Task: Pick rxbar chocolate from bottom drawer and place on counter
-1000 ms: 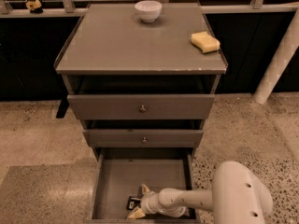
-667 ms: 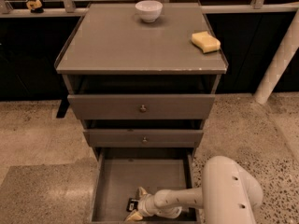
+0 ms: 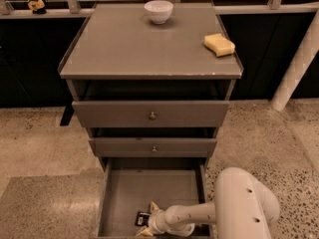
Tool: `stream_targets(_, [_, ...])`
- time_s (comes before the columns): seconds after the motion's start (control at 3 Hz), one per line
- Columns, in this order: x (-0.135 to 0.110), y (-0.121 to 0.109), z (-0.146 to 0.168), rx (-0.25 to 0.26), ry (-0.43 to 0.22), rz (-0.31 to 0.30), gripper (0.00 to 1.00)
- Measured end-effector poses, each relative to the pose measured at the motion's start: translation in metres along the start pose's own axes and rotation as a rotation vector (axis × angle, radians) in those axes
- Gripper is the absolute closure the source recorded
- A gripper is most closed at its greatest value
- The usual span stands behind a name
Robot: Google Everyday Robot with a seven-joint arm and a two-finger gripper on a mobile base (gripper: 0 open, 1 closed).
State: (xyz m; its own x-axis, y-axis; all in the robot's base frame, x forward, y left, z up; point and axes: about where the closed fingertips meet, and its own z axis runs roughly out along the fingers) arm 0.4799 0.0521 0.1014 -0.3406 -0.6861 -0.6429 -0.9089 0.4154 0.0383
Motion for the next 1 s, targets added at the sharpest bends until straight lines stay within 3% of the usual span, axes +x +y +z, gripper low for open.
stream_targets(0.33, [0.0,0.0,0.0,0.0,0.0,0.0,0.0])
stream_targets(0.67, [0.004,0.0,0.012,-0.048,0.07,0.038,0.0])
stream_targets(1.0, [0.004,0.0,0.012,-0.048,0.07,0.038,0.0])
